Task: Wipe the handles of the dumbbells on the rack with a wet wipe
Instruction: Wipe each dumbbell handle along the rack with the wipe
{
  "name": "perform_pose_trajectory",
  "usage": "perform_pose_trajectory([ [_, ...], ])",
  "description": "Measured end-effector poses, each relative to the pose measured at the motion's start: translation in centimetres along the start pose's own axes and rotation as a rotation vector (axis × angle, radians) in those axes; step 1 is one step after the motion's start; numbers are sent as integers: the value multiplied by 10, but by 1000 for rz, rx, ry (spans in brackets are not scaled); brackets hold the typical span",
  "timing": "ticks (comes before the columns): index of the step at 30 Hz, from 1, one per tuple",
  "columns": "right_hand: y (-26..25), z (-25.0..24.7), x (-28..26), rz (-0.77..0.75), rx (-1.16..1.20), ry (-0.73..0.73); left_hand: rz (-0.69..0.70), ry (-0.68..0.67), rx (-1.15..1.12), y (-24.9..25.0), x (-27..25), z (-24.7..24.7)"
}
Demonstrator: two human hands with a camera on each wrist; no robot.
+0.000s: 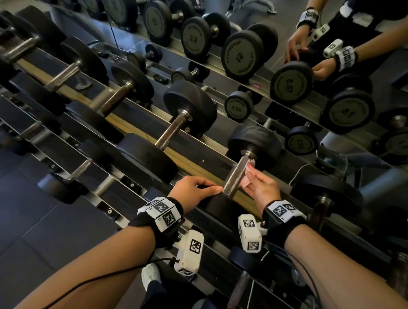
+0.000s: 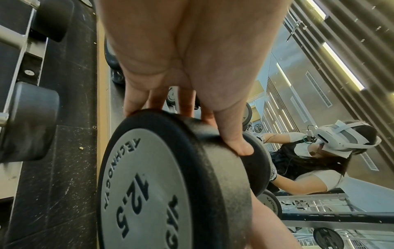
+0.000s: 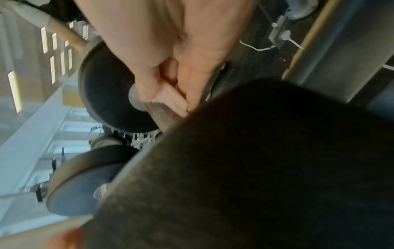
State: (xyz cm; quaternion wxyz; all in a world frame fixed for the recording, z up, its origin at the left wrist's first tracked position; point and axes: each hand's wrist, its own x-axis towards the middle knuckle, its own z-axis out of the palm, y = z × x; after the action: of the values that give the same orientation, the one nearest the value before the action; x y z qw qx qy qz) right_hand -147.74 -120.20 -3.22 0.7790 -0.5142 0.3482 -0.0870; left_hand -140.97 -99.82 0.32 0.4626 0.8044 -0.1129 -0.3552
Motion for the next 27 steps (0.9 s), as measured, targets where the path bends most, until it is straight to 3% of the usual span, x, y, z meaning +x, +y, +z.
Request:
perform_pose_trajectory([
  [3,6,-10,-14,-17,-205,-123,4,-8,-7,2,-1,-2],
  [7,-2,-29,-19,88,-368,-303,-5,-38,-3,3,0,-4],
  [12,-14,-34,16,25,-214,82,-10,-32,7,2,1,-4],
  [19,4,-2,20,94,-14,21,-10,-14,-19,2,1,-3],
  [27,10,-13,-20,110,-200,-74,7,6,-6,3,1,-2],
])
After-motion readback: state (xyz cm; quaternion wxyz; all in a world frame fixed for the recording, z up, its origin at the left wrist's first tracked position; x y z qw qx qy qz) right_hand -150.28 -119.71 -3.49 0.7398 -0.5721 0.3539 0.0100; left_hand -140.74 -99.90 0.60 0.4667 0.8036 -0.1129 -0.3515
